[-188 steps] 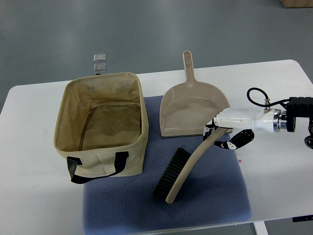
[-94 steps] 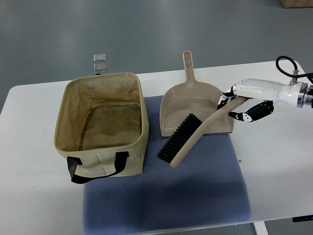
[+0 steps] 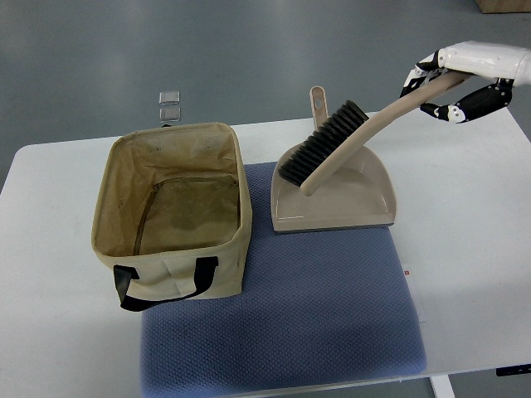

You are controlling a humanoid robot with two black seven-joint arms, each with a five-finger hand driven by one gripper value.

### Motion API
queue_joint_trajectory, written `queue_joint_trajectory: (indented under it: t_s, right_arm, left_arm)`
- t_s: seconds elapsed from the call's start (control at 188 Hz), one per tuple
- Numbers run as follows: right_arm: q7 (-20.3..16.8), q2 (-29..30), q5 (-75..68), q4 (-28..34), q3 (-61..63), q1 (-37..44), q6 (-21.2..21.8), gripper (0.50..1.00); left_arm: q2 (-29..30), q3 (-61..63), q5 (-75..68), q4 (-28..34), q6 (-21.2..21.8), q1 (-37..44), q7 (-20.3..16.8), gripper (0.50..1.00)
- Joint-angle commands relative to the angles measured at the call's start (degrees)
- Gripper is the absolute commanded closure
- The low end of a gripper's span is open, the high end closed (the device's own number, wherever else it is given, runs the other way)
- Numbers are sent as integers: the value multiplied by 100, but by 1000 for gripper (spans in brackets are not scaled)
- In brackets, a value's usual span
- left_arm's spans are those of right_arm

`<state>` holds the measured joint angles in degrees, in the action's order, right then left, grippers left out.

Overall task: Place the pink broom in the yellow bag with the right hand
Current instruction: 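Carry the brush with the right hand over the beige fabric bag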

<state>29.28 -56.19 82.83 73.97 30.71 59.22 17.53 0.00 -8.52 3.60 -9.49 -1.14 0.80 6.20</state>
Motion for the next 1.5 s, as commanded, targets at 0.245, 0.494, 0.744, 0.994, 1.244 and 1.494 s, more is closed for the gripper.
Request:
queue_joint_trajectory:
  t_s: [0.245,0.494,0.744,0.994,1.244,1.494]
  right_arm:
    - [-125,1207,31,-691,102,925,330,1000]
    - [-327,2095,93,-1060,84,1224,330,1000]
    - [-327,3035,102,-1790,-3,1206,207,1000]
    - [-485,3668,304,-2132,-56,1162,-57,1000]
    - [-599,4028,471,-2203,-505,1162,-479,1000]
    - [-591,4081,743,-2203,-847,995,-883,965]
  left_arm:
    - [0,0,0,0,0,-1,4,500]
    - [0,0,0,0,0,-1,-5,500]
    - [0,0,0,0,0,-1,4,500]
    - [0,0,0,0,0,-1,-5,500]
    - [0,0,0,0,0,-1,-5,500]
    - [0,0,0,0,0,-1,4,500]
